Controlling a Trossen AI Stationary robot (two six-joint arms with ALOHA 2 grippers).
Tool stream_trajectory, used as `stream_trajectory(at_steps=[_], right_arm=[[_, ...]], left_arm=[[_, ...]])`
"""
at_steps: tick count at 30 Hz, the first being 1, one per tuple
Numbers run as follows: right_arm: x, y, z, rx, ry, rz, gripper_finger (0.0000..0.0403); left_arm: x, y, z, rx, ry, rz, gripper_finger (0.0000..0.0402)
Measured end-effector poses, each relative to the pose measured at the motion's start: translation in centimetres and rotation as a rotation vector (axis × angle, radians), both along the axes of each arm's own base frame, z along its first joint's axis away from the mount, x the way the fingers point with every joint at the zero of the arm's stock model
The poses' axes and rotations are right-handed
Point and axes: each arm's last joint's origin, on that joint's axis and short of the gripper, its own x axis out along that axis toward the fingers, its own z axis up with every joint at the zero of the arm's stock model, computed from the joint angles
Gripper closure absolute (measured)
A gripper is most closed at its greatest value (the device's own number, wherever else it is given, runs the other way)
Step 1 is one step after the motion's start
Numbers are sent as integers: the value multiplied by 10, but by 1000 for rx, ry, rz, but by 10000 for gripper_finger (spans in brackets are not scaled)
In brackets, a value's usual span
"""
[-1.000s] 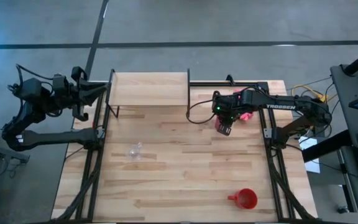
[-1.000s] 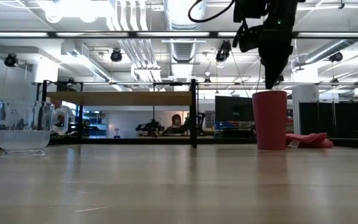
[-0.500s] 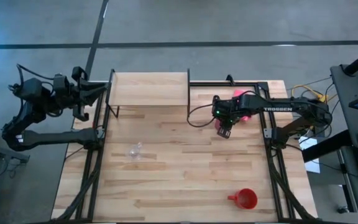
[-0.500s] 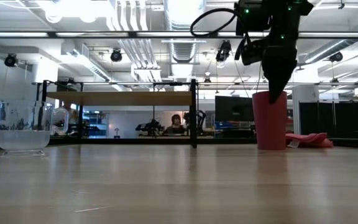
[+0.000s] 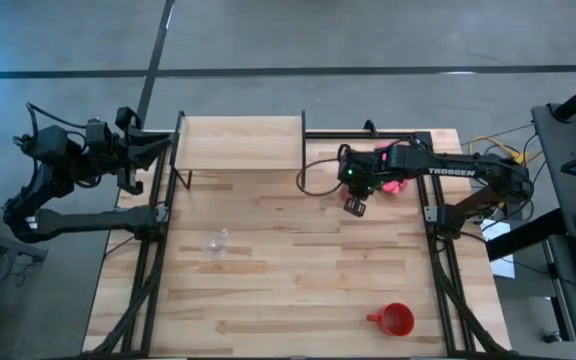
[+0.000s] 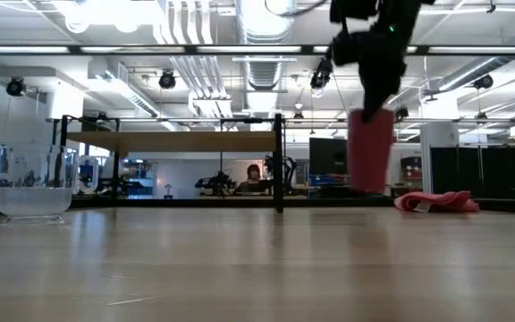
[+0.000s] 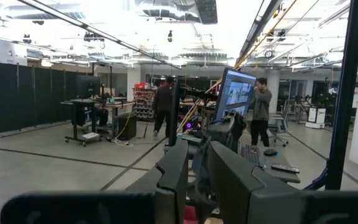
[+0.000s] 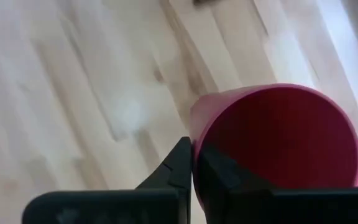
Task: Stack small to large cups/mugs on shelf
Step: Put the pink cup on the shelf
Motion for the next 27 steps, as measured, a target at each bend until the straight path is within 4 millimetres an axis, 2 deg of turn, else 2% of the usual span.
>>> stream_trajectory(at_steps=[4, 10, 14, 19, 23, 27], right_arm=[[8, 2, 38, 24, -123, 21, 394], [13, 8, 114, -18, -379, 86, 394], [22, 4, 142, -118, -443, 96, 394], [52, -8, 160, -209, -462, 147, 394], [77, -27, 150, -218, -310, 151, 394], [91, -54, 138, -202, -187, 108, 394]], left_arm=[[1, 0, 0, 0, 1, 0, 349], [3, 1, 0, -5, 6, 12, 349], [10, 4, -2, -44, 22, 24, 349], [24, 9, -6, -74, 68, 58, 349], [29, 10, -7, -85, 79, 72, 349], [28, 10, -7, -86, 76, 72, 349]])
